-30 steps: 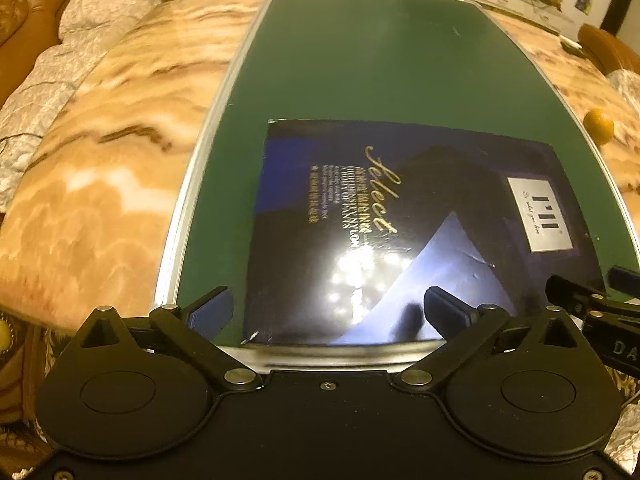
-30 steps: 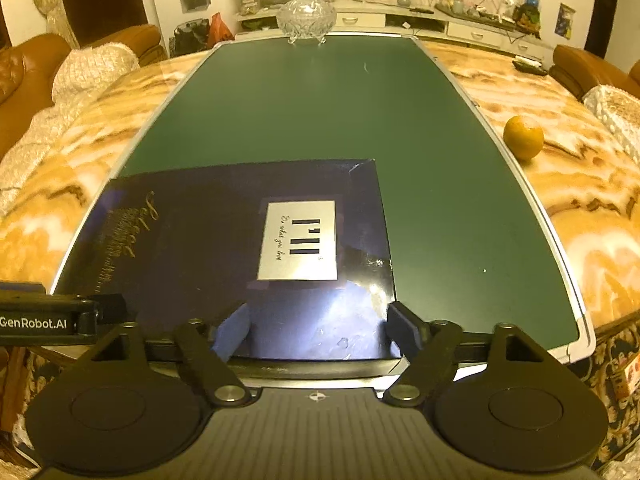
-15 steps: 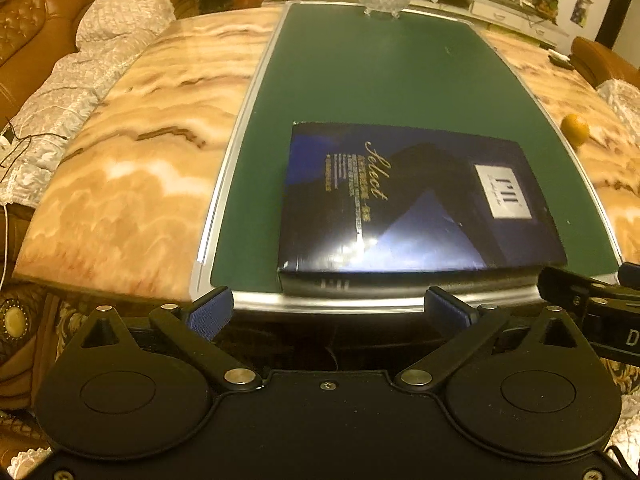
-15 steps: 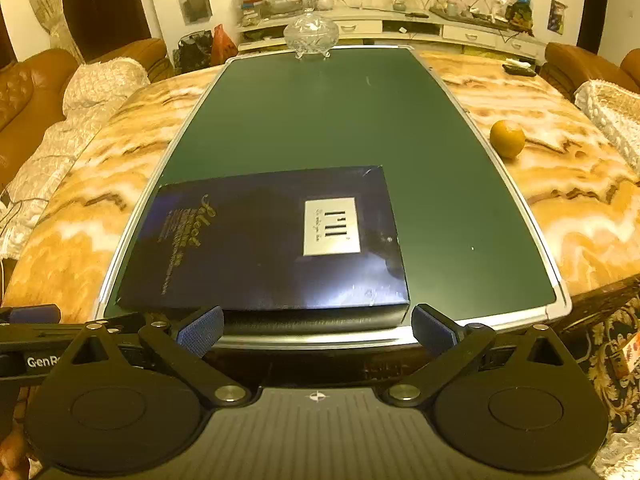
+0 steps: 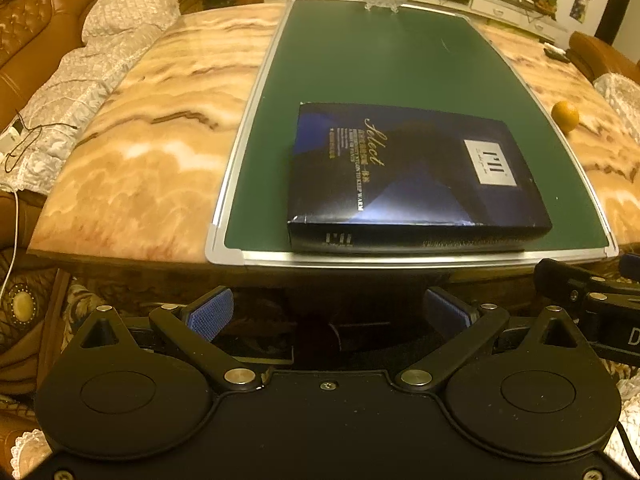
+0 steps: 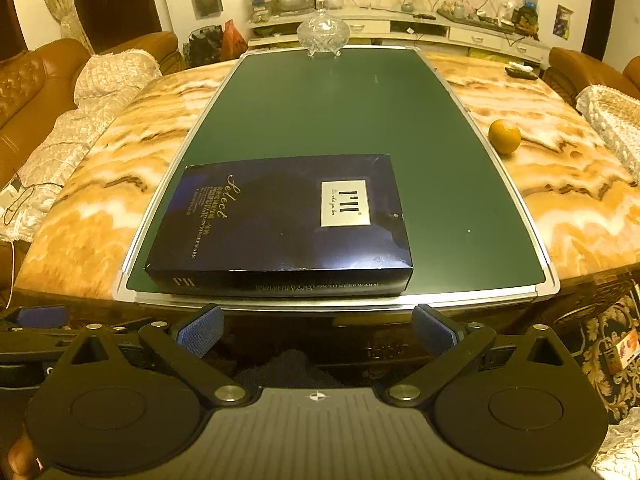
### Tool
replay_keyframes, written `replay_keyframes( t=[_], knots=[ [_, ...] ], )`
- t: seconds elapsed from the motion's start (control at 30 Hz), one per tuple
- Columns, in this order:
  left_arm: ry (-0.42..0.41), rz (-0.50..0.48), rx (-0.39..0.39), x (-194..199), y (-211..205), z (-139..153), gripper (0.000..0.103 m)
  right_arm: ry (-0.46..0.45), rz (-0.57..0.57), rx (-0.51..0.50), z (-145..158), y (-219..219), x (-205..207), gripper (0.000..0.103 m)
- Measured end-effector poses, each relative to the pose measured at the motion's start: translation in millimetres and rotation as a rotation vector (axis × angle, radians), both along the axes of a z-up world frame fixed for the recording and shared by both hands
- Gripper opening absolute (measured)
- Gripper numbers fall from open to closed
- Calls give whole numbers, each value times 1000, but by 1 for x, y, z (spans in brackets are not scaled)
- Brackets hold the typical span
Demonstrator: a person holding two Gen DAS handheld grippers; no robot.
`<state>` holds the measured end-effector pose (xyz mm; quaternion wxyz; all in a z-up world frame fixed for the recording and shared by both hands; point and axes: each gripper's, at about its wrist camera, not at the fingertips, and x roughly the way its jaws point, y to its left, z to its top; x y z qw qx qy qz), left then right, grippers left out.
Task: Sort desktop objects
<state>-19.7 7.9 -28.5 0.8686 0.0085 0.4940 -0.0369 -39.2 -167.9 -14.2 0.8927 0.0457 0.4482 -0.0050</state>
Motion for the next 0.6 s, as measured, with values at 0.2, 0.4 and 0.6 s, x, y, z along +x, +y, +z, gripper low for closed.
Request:
replay_keyframes(
  t=[0.2,0.4,0.6],
  knots=[
    [-10,4,14,-9,0,5,103,-13,5,5,6,3,-11,103],
    [-17,7,26,-13,0,8,103,-26,6,-6,11,6,-17,103],
    [-17,7,36,-15,-3,8,103,-26,7,-9,12,5,-19,103]
  ],
)
